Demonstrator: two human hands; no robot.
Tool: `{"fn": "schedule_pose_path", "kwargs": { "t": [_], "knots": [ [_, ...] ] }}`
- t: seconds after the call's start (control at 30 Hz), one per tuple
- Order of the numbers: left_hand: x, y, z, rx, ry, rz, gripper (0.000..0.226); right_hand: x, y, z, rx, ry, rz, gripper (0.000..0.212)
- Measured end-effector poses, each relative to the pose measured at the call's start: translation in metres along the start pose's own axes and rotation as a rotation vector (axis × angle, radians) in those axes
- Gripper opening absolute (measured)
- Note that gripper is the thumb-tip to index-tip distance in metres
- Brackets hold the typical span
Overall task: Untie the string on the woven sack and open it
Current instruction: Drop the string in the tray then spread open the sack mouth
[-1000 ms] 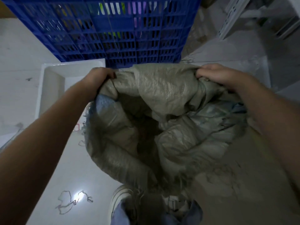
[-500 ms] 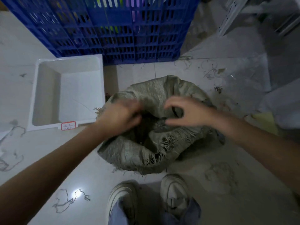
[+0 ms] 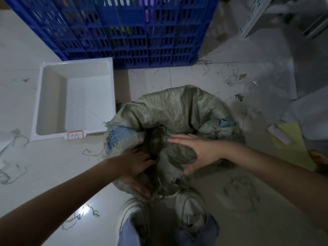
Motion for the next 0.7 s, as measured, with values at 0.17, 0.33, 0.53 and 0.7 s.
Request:
{"fn": "schedule_pose_path", "kwargs": {
  "t": [0.17,0.33,0.53,0.7],
  "knots": [
    [0.004,0.010,0.013,0.032,0.170,-0.058,0.130,-0.002,0.022,0.030,0.124,-0.539,-0.016,0.132],
    [0.004,0.015,0.020,-0.168,0.288,-0.329,0.116,-0.012,0.029,0.036,-0.094,-0.564,0.055,0.117],
    [0.007,0.018,0.005,-0.197,0.184,-0.425,0.066,-0.022,0.026,0.027,-0.154,-0.385,0.101,0.093],
    [0.042,-0.007,-0.046,-0.445,-0.010,-0.494,0.046,-0.005,-0.015,-0.020,-0.255,-0.133,0.097,0.109]
  ]
}}
Point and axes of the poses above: each hand's wrist, its own y-axis towards the middle knuckle, its own z-axis out of the palm, x = y × z, the point moved 3 cm from there along y, towards the middle knuckle, and after that the axes turned 10 degrees about -z, right-handed, at the moved point
